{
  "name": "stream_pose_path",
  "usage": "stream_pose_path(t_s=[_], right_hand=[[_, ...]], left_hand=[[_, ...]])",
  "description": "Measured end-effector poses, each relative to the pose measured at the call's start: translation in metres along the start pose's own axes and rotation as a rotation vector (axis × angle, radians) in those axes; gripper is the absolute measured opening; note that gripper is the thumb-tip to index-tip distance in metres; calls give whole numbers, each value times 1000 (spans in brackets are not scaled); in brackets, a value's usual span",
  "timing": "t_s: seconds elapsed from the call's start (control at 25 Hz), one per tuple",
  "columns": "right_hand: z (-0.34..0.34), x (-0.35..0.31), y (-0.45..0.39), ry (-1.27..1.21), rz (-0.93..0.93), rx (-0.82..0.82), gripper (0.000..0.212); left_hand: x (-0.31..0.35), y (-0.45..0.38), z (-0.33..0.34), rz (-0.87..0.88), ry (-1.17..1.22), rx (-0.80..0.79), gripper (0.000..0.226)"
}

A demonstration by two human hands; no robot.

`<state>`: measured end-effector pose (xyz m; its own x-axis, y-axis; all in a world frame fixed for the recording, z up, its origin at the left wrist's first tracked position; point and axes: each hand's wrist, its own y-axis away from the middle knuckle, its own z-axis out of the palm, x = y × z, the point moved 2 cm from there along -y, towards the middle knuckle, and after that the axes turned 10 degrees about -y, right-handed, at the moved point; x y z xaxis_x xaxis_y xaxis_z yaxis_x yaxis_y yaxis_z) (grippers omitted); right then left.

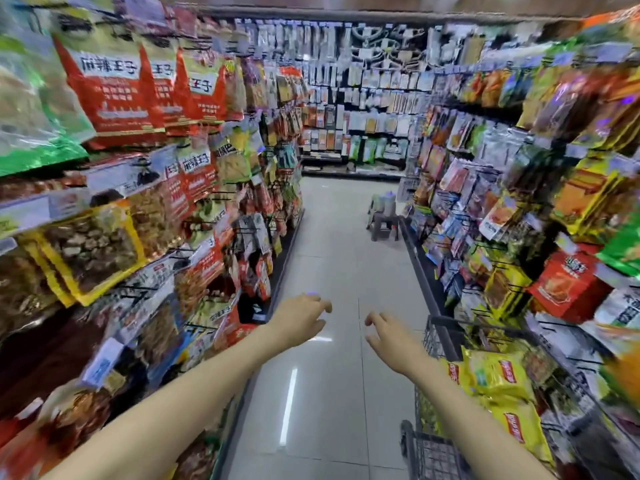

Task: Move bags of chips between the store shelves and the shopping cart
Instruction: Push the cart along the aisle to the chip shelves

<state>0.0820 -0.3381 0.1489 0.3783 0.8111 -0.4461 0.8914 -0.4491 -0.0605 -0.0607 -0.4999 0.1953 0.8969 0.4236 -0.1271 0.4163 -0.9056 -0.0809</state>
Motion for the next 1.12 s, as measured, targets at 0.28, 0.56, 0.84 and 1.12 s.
stream_pose_path(t_s=[0.28,0.56,0.84,1.12], right_hand=[[4,97,-82,6,239,42,32],[7,185,-75,-38,634,127,30],[26,286,27,-175,1081,234,44],[61,357,108,-360,1408,248,49]], left_hand=[[5,-169,60,186,69,-43,35],[77,-304,110,587,36,-169,36],[232,-367,149,955,-30,-270,39],[367,-403,189,1156,-48,-394,37]])
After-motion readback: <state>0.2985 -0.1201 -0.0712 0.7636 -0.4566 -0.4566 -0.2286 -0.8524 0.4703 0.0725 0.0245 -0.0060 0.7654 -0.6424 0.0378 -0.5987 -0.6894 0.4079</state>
